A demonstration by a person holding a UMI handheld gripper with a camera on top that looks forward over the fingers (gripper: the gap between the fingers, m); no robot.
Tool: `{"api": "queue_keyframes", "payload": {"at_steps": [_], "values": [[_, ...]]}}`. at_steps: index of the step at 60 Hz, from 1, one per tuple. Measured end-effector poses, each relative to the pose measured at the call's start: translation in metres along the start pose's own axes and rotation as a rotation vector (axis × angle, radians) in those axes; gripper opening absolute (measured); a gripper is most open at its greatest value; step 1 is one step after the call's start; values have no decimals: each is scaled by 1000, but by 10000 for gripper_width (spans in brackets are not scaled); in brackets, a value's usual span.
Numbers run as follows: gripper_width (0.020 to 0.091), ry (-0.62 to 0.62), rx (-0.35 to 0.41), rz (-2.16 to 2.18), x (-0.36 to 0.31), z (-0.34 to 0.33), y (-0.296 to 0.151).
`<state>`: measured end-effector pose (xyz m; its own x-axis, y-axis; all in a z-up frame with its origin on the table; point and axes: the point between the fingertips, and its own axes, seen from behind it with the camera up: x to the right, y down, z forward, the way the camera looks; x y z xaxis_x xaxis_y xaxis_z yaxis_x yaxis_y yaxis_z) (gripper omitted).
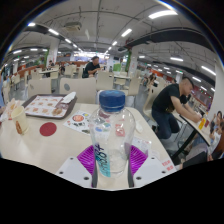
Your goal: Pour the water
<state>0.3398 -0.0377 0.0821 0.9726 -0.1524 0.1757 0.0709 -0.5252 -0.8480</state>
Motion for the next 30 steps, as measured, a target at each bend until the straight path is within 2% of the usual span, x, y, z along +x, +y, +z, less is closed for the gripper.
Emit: {"api": "queue_keyframes", "payload": {"at_steps": [9,19,30], "values": [[406,144,61,-225,-18,-19,-74],[405,301,128,-613,-82,-34,-157],[407,428,191,-1084,-178,-27,-204]]}}
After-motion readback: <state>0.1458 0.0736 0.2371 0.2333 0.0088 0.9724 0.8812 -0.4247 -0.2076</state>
